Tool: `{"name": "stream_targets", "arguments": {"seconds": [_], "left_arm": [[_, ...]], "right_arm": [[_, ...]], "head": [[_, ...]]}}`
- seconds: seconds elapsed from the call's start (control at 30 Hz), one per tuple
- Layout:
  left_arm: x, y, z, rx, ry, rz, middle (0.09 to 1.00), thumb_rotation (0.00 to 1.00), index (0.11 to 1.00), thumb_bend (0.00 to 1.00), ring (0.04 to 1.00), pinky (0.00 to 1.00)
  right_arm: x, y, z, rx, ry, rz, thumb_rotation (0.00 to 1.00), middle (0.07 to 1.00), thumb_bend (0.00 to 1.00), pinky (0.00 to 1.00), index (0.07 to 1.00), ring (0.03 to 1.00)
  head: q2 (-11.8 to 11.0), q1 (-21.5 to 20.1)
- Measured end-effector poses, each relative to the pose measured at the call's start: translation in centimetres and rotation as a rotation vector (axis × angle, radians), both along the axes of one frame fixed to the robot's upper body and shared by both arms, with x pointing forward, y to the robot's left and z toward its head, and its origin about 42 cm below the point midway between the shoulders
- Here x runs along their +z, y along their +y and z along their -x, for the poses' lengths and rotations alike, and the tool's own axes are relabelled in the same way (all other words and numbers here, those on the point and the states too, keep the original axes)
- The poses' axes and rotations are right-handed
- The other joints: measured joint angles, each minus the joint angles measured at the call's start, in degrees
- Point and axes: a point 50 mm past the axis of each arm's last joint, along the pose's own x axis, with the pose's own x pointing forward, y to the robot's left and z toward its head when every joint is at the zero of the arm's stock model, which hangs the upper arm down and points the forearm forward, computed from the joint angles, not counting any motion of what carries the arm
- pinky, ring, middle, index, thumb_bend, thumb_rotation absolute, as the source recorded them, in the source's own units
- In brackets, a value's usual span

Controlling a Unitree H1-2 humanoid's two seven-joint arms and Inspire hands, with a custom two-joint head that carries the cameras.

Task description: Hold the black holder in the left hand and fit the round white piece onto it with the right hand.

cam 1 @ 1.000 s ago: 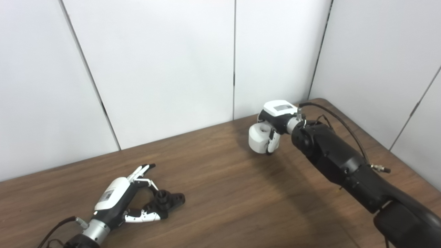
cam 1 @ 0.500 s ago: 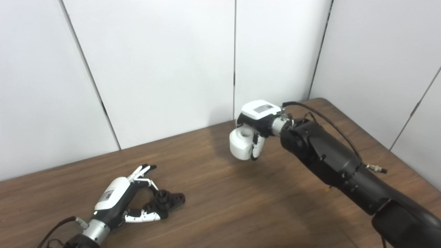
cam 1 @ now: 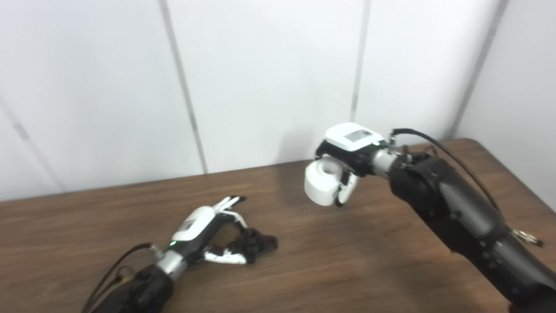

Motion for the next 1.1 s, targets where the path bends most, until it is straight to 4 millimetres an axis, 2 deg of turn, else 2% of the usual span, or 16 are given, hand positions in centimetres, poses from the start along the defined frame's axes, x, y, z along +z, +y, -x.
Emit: {"name": "stream_targets", "arguments": {"seconds": [0.3, 0.6, 0.8, 0.9, 1.1], "left_arm": [[0.1, -0.7, 0.0, -0.001, 0.015, 0.014, 0.967, 0.08, 0.484, 0.52, 1.000, 0.99], [0.2, -1.4, 0.1, 0.001, 0.001, 0.007, 0.968, 0.08, 0.484, 0.52, 1.000, 0.98], [0.2, -2.0, 0.1, -0.002, -0.006, 0.003, 0.963, 0.08, 0.484, 0.52, 1.000, 0.97], [0.2, -2.1, 0.0, 0.003, -0.005, 0.002, 0.977, 0.08, 0.484, 0.52, 1.000, 0.99], [0.2, -2.5, 0.1, 0.011, -0.002, 0.005, 0.977, 0.08, 0.484, 0.52, 1.000, 0.99]], "right_arm": [[0.8, 3.3, 0.0, 0.110, 0.000, -0.047, 0.14, 0.757, 0.53, 0.88, 0.481, 0.836], [0.0, 6.5, 0.3, 0.204, 0.023, -0.078, 0.14, 0.752, 0.53, 0.88, 0.480, 0.832], [-0.5, 7.9, 0.4, 0.236, 0.037, -0.083, 0.14, 0.751, 0.53, 0.87, 0.481, 0.826], [-0.7, 8.2, 0.1, 0.234, 0.047, -0.086, 0.14, 0.753, 0.52, 0.87, 0.481, 0.828], [-0.4, 9.3, 0.1, 0.253, 0.041, -0.084, 0.14, 0.760, 0.53, 0.88, 0.481, 0.827]], "head": [[0.79, 4.39], [1.41, 6.60], [1.94, 8.27], [2.20, 8.79], [2.55, 9.41]]}}
